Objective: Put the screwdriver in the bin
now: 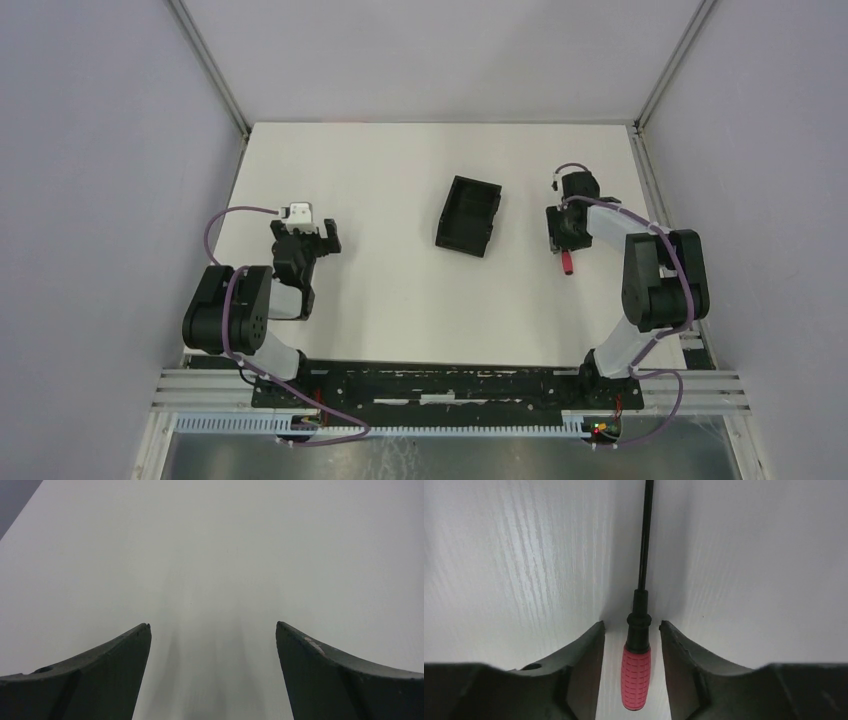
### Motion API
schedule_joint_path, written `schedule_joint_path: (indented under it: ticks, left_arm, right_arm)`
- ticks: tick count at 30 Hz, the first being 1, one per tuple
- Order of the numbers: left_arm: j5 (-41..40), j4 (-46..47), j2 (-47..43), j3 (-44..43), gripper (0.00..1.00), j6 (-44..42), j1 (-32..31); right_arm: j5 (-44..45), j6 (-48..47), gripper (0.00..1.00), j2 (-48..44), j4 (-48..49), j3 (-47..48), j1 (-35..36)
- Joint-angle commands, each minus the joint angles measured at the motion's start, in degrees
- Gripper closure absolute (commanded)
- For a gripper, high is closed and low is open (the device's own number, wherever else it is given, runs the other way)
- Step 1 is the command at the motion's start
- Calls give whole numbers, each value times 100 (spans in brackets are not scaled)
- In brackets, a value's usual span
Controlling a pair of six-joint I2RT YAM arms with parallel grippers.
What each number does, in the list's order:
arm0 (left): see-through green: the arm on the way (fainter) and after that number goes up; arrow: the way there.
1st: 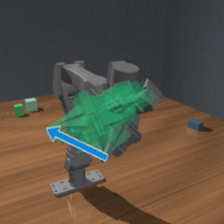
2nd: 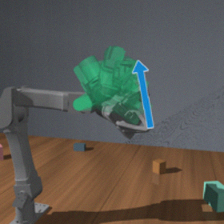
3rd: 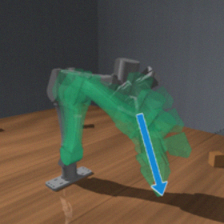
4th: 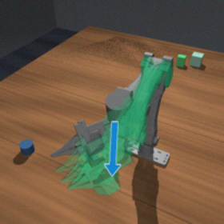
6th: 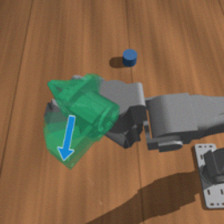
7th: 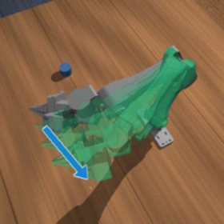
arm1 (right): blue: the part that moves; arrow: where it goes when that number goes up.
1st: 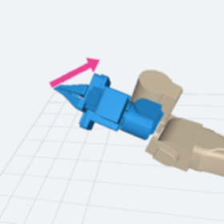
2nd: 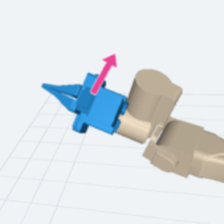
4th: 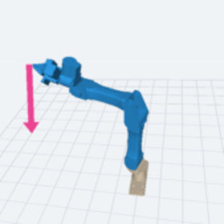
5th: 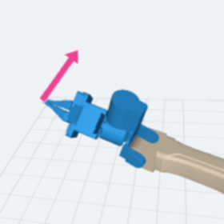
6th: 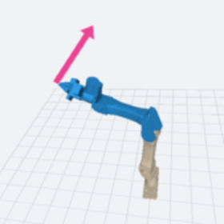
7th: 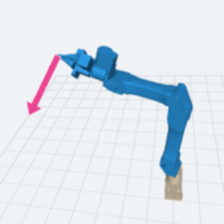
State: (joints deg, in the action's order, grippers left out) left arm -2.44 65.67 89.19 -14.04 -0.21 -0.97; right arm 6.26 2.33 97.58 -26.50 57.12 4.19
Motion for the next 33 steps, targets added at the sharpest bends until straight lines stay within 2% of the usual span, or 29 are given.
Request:
schedule_joint_path:
  ticks: [1,2,4,5,11,15,18,22,25,29,33]
  left_arm:
    - [48,166,-95,-20,0,186,36]
    - [48,166,-93,-20,0,188,36]
    - [51,166,-92,-20,0,188,36]
    - [50,166,-94,-20,0,188,36]
    - [51,166,-93,-20,0,188,31]
    - [52,166,-92,-20,0,188,36]
    - [55,166,-96,-22,0,188,36]
    - [50,166,-97,-20,0,188,31]
    - [50,166,-94,-20,0,188,36]
    - [50,166,-92,-20,0,188,36]
    - [51,166,-95,-20,0,188,36]
  right_arm:
    - [-122,58,61,220,101,-228,-83]
    - [-217,39,69,189,67,-213,-84]
    - [-313,28,98,108,-137,6,-89]
    - [-308,12,100,71,-342,194,-93]
    - [-416,-39,100,-202,-2054,2173,-100]
    - [-600,262,100,-286,-2608,3015,-100]
    - [-1048,621,100,-342,-2305,3059,-77]
    - [-1109,985,100,-313,-1946,3044,247]
    - [-916,1425,100,-305,-1419,3122,888]
    - [-708,1583,100,194,-1164,3759,1940]
    - [-345,1715,100,516,-877,3762,2370]
